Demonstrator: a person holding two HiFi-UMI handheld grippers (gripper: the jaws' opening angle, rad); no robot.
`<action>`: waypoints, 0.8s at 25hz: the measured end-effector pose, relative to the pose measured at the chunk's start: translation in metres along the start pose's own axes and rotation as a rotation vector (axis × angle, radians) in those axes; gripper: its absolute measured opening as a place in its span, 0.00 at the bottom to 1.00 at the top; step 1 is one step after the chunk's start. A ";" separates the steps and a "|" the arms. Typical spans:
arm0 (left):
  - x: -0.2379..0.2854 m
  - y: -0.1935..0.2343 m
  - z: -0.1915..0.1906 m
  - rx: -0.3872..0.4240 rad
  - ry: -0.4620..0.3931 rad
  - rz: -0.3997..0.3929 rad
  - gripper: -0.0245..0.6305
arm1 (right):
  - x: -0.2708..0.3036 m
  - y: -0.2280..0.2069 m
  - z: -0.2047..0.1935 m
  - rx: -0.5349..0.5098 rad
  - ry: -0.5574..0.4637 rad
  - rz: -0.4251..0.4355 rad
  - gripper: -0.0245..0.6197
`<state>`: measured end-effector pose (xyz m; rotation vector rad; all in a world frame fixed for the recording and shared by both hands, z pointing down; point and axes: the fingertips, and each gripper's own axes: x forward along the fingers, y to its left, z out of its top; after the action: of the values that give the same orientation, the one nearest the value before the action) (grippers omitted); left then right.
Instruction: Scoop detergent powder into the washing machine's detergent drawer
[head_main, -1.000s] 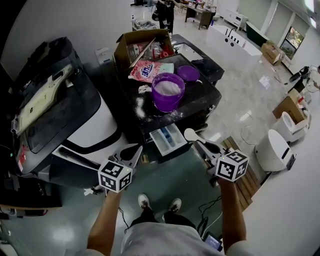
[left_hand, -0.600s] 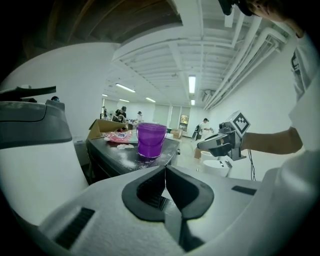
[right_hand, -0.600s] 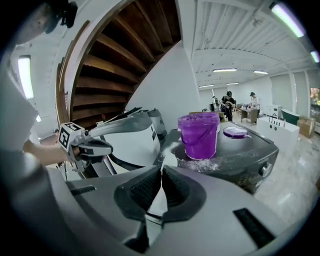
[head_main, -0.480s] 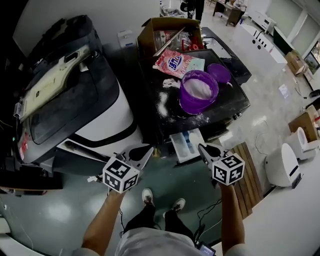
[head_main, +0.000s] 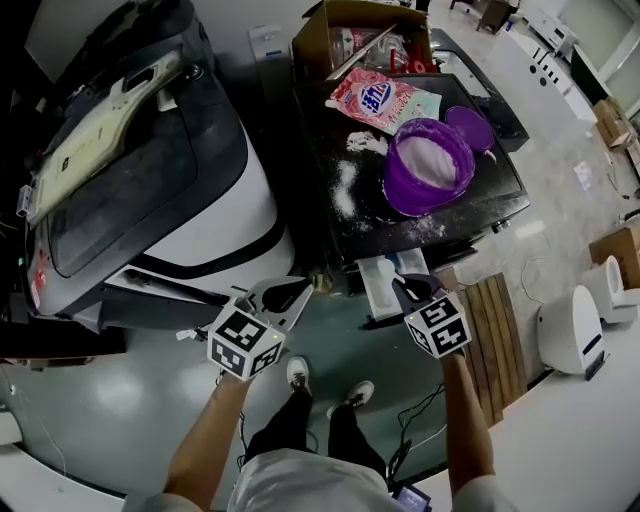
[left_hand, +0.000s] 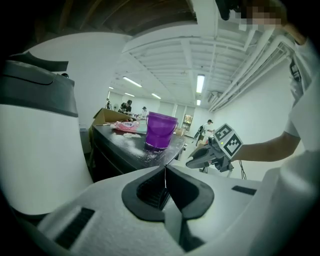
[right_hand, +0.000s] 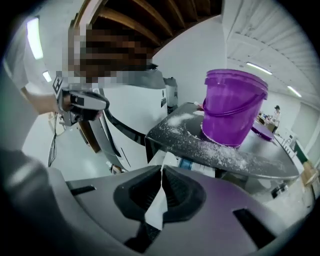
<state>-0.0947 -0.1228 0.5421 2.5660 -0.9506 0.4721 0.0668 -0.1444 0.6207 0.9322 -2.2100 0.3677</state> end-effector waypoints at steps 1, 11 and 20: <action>0.000 0.002 -0.003 -0.002 0.005 0.001 0.05 | 0.005 0.000 -0.002 -0.035 0.017 -0.002 0.04; 0.010 0.008 -0.022 -0.009 0.056 -0.021 0.05 | 0.030 0.004 -0.007 -0.387 0.119 0.038 0.04; 0.013 0.003 -0.027 0.032 0.081 -0.020 0.05 | 0.034 0.011 -0.014 -0.740 0.174 -0.002 0.04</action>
<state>-0.0923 -0.1198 0.5724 2.5620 -0.8950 0.5850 0.0491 -0.1477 0.6547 0.4702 -1.9438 -0.3491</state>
